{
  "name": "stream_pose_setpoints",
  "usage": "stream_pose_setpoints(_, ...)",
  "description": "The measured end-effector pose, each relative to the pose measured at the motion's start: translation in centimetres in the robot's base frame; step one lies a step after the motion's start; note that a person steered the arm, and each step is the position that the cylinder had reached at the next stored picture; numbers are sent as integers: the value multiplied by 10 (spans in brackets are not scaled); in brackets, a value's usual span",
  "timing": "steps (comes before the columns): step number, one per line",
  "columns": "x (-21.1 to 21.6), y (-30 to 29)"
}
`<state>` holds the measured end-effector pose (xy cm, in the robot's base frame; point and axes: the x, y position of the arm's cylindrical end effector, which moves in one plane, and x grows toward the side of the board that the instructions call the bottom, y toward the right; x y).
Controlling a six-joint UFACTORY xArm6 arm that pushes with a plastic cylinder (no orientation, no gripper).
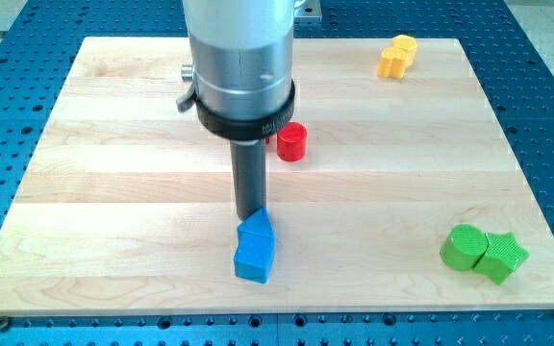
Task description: Move your arm to the right side of the board
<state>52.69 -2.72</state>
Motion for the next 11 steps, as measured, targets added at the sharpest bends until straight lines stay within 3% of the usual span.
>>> stream_pose_setpoints(2,-22,14)
stream_pose_setpoints(5,-24,195)
stream_pose_setpoints(9,-33,216)
stream_pose_setpoints(10,-59,175)
stream_pose_setpoints(11,-140,249)
